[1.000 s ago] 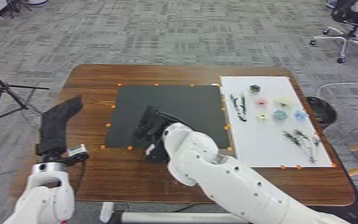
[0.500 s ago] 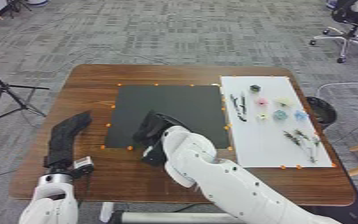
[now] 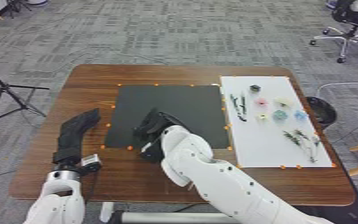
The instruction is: Arrange flowers
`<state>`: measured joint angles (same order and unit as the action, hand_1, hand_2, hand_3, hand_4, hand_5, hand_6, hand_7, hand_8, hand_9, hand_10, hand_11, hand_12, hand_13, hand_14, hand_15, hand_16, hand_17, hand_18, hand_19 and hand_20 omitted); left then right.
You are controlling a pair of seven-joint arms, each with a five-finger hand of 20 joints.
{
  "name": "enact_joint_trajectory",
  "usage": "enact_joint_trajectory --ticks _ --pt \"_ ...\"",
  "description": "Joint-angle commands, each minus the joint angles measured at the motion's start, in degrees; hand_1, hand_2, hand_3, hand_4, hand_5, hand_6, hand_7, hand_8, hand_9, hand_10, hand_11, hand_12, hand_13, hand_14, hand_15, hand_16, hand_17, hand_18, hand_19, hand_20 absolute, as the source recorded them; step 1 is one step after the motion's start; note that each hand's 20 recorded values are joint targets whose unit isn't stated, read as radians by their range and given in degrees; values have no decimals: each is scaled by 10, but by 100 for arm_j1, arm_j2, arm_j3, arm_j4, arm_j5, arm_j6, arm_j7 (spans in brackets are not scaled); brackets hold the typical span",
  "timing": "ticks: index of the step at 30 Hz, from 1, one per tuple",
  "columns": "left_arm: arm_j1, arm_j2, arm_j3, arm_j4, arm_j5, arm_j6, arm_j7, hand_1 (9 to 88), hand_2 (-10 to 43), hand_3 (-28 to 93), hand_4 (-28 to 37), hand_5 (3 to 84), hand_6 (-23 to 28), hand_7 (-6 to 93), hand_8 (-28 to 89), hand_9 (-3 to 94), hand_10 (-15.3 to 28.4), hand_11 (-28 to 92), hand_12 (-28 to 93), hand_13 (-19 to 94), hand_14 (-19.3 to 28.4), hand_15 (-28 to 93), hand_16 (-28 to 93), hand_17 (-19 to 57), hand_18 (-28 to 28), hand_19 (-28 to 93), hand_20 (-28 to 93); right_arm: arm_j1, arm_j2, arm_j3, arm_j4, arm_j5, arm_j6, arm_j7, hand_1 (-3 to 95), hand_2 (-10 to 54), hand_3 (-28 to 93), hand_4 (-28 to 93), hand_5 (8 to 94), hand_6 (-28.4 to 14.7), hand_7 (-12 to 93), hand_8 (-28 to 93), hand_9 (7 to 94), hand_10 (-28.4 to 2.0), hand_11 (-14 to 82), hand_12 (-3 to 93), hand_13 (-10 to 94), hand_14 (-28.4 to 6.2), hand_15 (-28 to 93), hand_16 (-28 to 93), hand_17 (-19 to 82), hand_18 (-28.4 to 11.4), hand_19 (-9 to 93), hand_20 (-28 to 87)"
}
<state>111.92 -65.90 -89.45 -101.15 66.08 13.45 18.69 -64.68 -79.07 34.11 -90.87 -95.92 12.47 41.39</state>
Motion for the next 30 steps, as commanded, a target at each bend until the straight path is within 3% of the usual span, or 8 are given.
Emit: enact_joint_trajectory --ticks 1,7,10,12,14,17,22,30 --pt "59 -101 3 10 -29 -86 -73 189 261 710 -283 520 38 103 -70 472 140 159 112 391 157 155 32 64 115 119 169 8 -118 97 -10 342 -38 27 883 -82 -281 489 813 -25 180 234 928 -105 65 252 918 -29 579 424 491 -229 888 491" --pt "110 -142 -50 -14 -9 -141 -111 177 158 712 -283 513 42 111 -71 464 138 169 113 387 166 182 34 54 122 131 171 -103 -138 296 -133 634 -252 -40 839 -95 -224 483 745 -48 103 222 867 -129 79 239 873 -47 606 417 457 -238 875 510" --pt "304 -175 -151 -139 -6 -68 -93 178 147 712 -283 512 44 114 -71 465 139 178 114 385 166 187 31 53 123 133 170 -93 20 324 -320 755 -449 -221 566 -95 451 16 705 -55 101 177 804 -158 140 176 838 -68 631 410 430 -244 860 527" --pt "479 -199 -284 -231 39 -66 -88 179 145 713 -283 513 44 121 -73 464 140 185 113 385 167 194 29 53 124 135 169 -49 303 245 -569 862 -500 -354 476 -92 554 -34 689 -58 116 63 775 -170 149 164 811 -83 649 399 407 -250 850 539" --pt "586 -189 -377 -267 47 -23 -106 179 140 715 -283 513 45 122 -75 464 140 189 110 388 168 200 27 52 125 136 168 -88 588 282 -845 1044 -563 -388 381 -52 584 -48 686 -64 133 -11 762 -175 148 165 791 -96 656 396 387 -258 840 548" --pt "709 -199 -491 -303 -66 71 -129 178 135 719 -283 512 45 124 -77 462 141 191 107 386 167 201 22 52 125 137 167 -163 999 288 -1173 1219 -616 -410 305 1 577 -56 688 -70 144 -11 753 -184 136 167 775 -109 654 393 368 -266 827 554" --pt "780 -219 -581 -346 -26 65 -148 177 133 721 -283 510 45 122 -76 461 140 190 105 385 167 200 20 52 125 136 165 -494 1534 421 -1613 1480 -663 -376 284 21 559 -59 692 -69 152 -7 749 -188 125 169 767 -116 649 388 358 -270 818 559" --pt "816 -251 -596 -380 20 5 -140 178 132 718 -283 507 44 117 -74 461 139 188 106 385 167 195 20 52 125 135 165 -880 1756 468 -1695 1496 -784 -305 282 35 528 -54 699 -71 148 -13 750 -189 108 161 771 -117 642 376 357 -271 811 563"
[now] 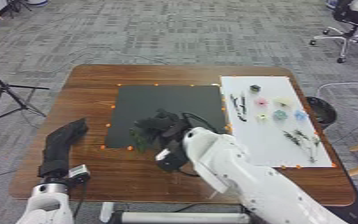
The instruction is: Arrange flowers
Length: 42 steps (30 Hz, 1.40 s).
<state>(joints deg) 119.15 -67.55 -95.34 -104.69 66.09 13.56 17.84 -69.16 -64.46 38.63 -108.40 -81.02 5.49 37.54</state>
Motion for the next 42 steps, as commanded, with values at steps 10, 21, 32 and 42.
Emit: enact_joint_trajectory --ticks 10,21,32,42 --pt "100 -106 5 -47 11 -18 -53 178 129 716 -283 506 43 117 -74 460 137 187 106 386 166 195 20 53 125 134 165 -422 104 -169 107 245 -74 132 306 50 463 -31 699 -74 144 -10 744 -191 100 153 780 -119 632 370 363 -272 809 563" --pt "52 -117 48 -29 9 -60 -40 180 127 713 -283 504 41 118 -75 458 136 186 104 387 167 194 16 53 125 134 163 -101 -260 -415 266 626 -455 18 324 58 434 -13 675 -97 123 -3 686 -207 84 138 782 -120 612 367 358 -273 802 565" --pt "-14 -139 109 3 4 -104 -31 181 125 709 -283 508 43 120 -76 461 137 191 100 387 168 196 14 53 126 135 162 71 -506 -429 661 267 -523 -371 349 64 388 8 650 -106 115 5 640 -213 79 130 765 -128 612 369 348 -272 791 577" --pt "59 -137 72 -40 -45 -73 -53 180 121 714 -283 508 44 124 -78 460 139 197 95 386 169 205 10 53 126 137 161 151 -167 -248 143 1087 -667 -180 349 69 375 23 647 -102 124 4 643 -209 85 145 756 -131 622 366 337 -275 783 590"
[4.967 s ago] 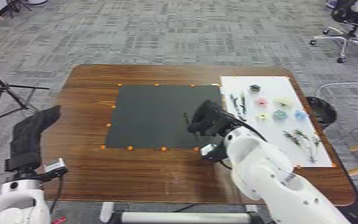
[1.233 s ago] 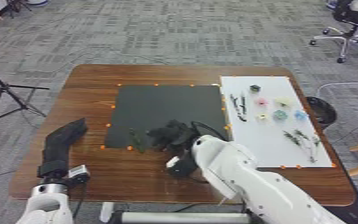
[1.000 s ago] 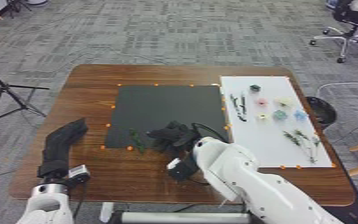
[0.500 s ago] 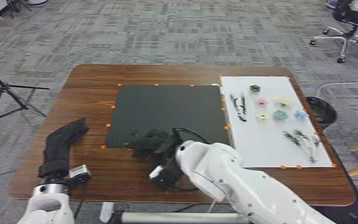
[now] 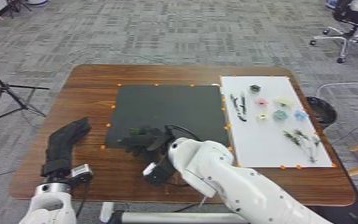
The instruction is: Arrange flowers
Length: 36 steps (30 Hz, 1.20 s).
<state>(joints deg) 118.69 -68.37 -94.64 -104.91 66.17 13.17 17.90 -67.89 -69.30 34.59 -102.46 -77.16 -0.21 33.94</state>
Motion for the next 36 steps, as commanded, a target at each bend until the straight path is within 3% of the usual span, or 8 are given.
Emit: enact_joint_trajectory --ticks 1,7,13,21,36 --pt "124 -53 7 -31 -52 -24 -57 180 121 715 -283 508 45 122 -79 459 139 196 95 386 169 205 10 53 126 137 161 36 380 198 -543 811 -88 144 339 68 389 23 648 -102 125 3 646 -209 85 147 755 -131 623 366 337 -275 783 591" --pt "109 -14 27 -42 -39 -22 -81 185 119 719 -283 510 49 120 -76 457 141 193 97 383 171 203 12 52 126 135 161 183 701 331 -864 429 -81 -79 276 60 488 -21 669 -92 129 2 670 -213 95 168 752 -137 643 368 335 -280 785 603" --pt "72 -21 47 -42 -23 -31 -102 185 118 722 -283 511 51 120 -76 457 143 194 101 384 172 204 14 51 126 134 162 217 709 205 -621 -297 -235 -155 268 61 499 -34 675 -84 124 -8 679 -205 89 159 751 -138 650 364 336 -279 786 603" --pt "73 -29 40 -50 -8 -49 -87 186 118 719 -283 511 51 122 -77 458 143 196 100 384 172 205 13 51 126 134 162 215 665 71 -399 -1093 -1005 -305 317 78 379 -11 664 -89 75 -43 660 -198 83 127 773 -129 662 344 350 -283 804 601" --pt "35 -75 75 -4 -14 -102 -42 185 117 717 -283 509 50 121 -77 459 141 197 97 385 172 207 11 51 127 135 162 214 287 -13 -116 -1001 -940 -359 340 87 329 14 660 -91 76 -42 661 -195 83 126 780 -123 680 341 359 -284 818 603"
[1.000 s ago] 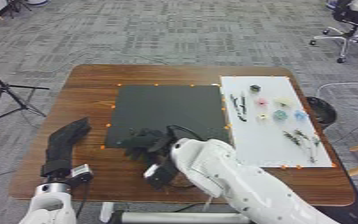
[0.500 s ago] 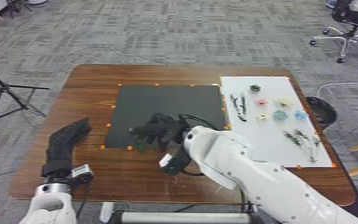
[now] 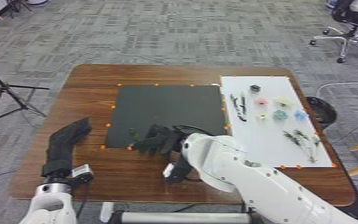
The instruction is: Arrange flowers
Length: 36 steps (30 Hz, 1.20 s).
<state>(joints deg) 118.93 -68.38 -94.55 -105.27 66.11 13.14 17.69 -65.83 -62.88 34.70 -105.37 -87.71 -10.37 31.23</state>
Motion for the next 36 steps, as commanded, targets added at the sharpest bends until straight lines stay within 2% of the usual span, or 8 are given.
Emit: enact_joint_trajectory --ticks 1,15,17,22,26,32,36 --pt "12 -78 70 27 -5 -106 -25 186 117 715 -283 509 50 121 -77 459 141 197 96 386 172 207 10 51 127 135 161 13 -396 -48 199 67 131 -101 340 88 328 15 659 -91 76 -42 661 -195 84 126 779 -123 680 341 359 -284 818 603" --pt "-48 -111 138 68 -6 -94 -25 184 114 721 -283 510 51 124 -79 459 143 202 94 385 173 212 8 51 127 135 161 38 -739 96 510 199 234 -129 342 94 317 27 647 -92 72 -39 651 -196 81 125 774 -124 681 345 358 -282 817 605" --pt "-66 -104 153 74 -13 -100 -22 185 114 721 -283 509 52 123 -79 458 142 203 95 385 174 213 8 51 127 135 161 78 -766 68 536 187 313 -173 330 93 331 28 649 -83 71 -39 649 -185 81 123 774 -124 681 344 357 -282 816 605" --pt "-70 -116 165 74 7 -119 -12 186 112 723 -283 512 54 125 -79 459 145 206 94 385 175 216 7 51 127 135 161 142 -814 47 569 43 359 -193 320 91 352 20 633 -89 67 -39 635 -189 79 121 767 -126 683 345 353 -283 814 607" --pt "-61 -102 142 70 -4 -123 -5 186 111 725 -283 512 55 126 -80 458 145 208 94 384 175 217 7 51 127 135 161 154 -612 53 372 147 475 -123 316 90 359 15 640 -81 68 -38 639 -184 81 120 767 -127 684 342 353 -281 813 607" --pt "99 -81 42 -28 -36 -28 -40 185 114 725 -283 505 54 122 -79 452 143 203 95 381 173 213 6 50 127 136 162 -97 -321 124 -192 411 792 123 291 86 394 0 655 -67 72 -39 654 -175 85 122 771 -123 686 334 354 -281 813 604" --pt "109 -58 44 -44 -21 -22 -65 187 116 721 -283 501 53 116 -76 451 141 196 97 380 171 208 8 50 127 135 162 -227 -184 46 -435 790 821 331 283 87 406 -12 660 -65 72 -43 659 -173 84 121 776 -122 683 330 358 -279 814 600"
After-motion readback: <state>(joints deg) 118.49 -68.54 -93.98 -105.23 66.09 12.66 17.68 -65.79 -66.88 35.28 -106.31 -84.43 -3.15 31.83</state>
